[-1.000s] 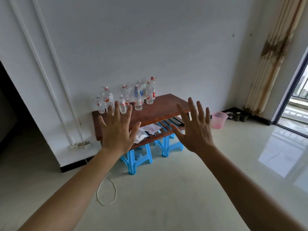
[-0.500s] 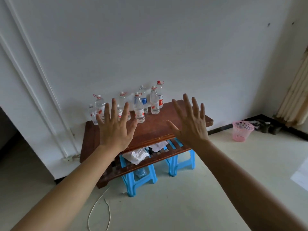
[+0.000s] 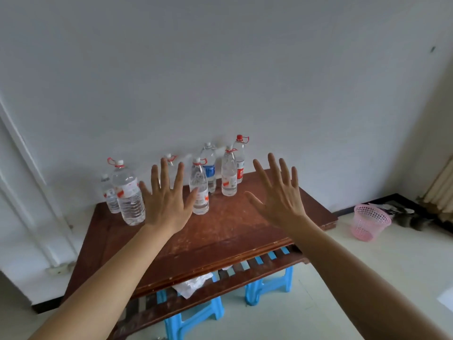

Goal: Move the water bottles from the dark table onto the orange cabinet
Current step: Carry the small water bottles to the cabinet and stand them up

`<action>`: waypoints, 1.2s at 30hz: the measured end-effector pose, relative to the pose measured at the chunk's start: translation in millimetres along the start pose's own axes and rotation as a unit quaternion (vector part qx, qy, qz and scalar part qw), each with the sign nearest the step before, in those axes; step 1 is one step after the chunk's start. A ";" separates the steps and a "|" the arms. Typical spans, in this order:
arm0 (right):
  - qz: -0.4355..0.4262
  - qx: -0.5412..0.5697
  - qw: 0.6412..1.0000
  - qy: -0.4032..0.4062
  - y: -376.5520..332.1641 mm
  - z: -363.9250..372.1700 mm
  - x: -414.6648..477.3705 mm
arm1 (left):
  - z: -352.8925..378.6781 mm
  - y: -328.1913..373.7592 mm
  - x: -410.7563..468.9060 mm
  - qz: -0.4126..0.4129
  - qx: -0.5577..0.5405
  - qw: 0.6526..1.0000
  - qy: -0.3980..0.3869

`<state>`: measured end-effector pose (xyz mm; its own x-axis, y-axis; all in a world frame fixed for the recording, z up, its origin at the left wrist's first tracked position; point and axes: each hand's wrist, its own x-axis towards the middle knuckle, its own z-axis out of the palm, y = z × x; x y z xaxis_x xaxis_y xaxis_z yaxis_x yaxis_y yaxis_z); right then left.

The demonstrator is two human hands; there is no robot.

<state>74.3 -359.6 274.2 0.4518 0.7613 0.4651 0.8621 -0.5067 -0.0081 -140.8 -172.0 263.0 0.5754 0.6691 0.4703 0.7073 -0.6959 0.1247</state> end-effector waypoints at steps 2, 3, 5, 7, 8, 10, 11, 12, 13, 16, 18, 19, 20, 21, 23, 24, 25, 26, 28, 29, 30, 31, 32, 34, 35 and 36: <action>0.017 0.001 1.000 0.020 18.6 8.0 32.3 | 15.1 9.8 45.0 0.023 -0.007 1.000 0.000; 0.035 0.007 0.999 0.027 28.9 14.7 46.3 | 24.1 15.0 65.2 0.024 -0.013 1.000 -0.002; 0.050 0.007 0.998 0.031 49.0 32.0 70.3 | 42.7 28.3 98.6 0.034 -0.023 0.999 -0.009; 0.062 0.007 0.997 0.033 68.0 56.5 85.1 | 68.4 38.8 116.7 0.042 -0.024 0.999 -0.020; 0.070 0.010 0.997 0.026 76.0 70.7 91.8 | 84.9 42.3 123.7 0.043 -0.021 0.998 -0.026; 0.066 0.022 0.998 0.009 90.9 103.0 113.8 | 117.5 45.4 141.1 0.033 -0.021 0.998 -0.049; 0.062 0.031 0.998 0.005 94.7 116.6 125.8 | 131.2 43.6 147.7 0.022 -0.021 0.998 -0.058; 0.052 0.042 0.998 -0.003 97.6 130.8 142.2 | 144.8 40.7 155.1 0.007 -0.022 0.997 -0.067; 0.040 0.048 0.998 -0.013 98.8 144.4 158.2 | 156.0 36.7 160.8 -0.006 -0.016 0.997 -0.077; 0.000 0.098 0.994 -0.039 92.6 184.8 217.2 | 178.8 14.3 179.0 -0.061 0.015 0.995 -0.084; -0.036 0.125 0.991 -0.031 76.6 201.5 251.5 | 177.4 -4.5 188.0 -0.082 0.035 0.993 -0.082; -0.051 0.141 0.988 -0.033 67.3 207.4 268.4 | 174.7 -13.0 191.8 -0.095 0.042 0.992 -0.077; -0.066 0.158 0.985 -0.038 55.9 210.9 283.5 | 171.2 -21.8 196.2 -0.112 0.046 0.990 -0.070; -0.088 0.182 0.978 -0.047 33.4 217.5 301.4 | 164.8 -38.4 196.3 -0.139 0.053 0.987 -0.066; -0.106 0.212 0.971 -0.034 6.6 221.2 312.3 | 156.8 -57.8 191.2 -0.154 0.059 0.985 -0.044; -0.130 0.239 0.962 -0.036 -16.7 224.2 321.4 | 151.6 -75.7 188.2 -0.173 0.072 0.982 -0.037; -0.155 0.260 0.953 -0.032 -36.2 227.1 327.1 | 147.5 -91.7 185.9 -0.193 0.073 0.978 -0.030; -0.175 0.285 0.942 -0.034 -53.8 228.4 329.3 | 145.1 -107.3 181.9 -0.212 0.075 0.974 -0.023; -0.206 0.330 0.920 -0.042 -89.5 236.0 330.4 | 143.2 -140.5 171.1 -0.256 0.067 0.964 -0.015; -0.213 0.351 0.911 -0.048 -103.7 240.6 328.1 | 145.0 -155.2 166.3 -0.271 0.065 0.960 -0.016; -0.212 0.370 0.903 -0.058 -121.9 248.6 325.1 | 148.6 -174.4 160.9 -0.280 0.070 0.957 -0.019; -0.211 0.385 0.896 -0.063 -132.1 256.5 321.2 | 152.5 -186.0 156.0 -0.282 0.076 0.956 -0.024; -0.208 0.391 0.894 -0.070 -150.7 266.8 317.6 | 158.5 -207.4 152.2 -0.279 0.077 0.957 -0.032; -0.204 0.387 0.896 -0.080 -180.8 287.8 310.0 | 170.5 -242.0 145.4 -0.281 0.066 0.957 -0.041; -0.200 0.385 0.897 -0.084 -196.1 300.1 305.8 | 177.0 -259.6 143.4 -0.284 0.051 0.956 -0.046; -0.190 0.386 0.899 -0.086 -207.5 311.7 300.5 | 182.3 -271.4 141.5 -0.289 0.034 0.955 -0.050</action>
<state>102.8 100.4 139.7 0.0627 0.9047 0.4214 0.8338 0.1846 -0.5203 -176.5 159.1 136.4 0.1136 0.9606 0.2537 0.9419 -0.1854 0.2801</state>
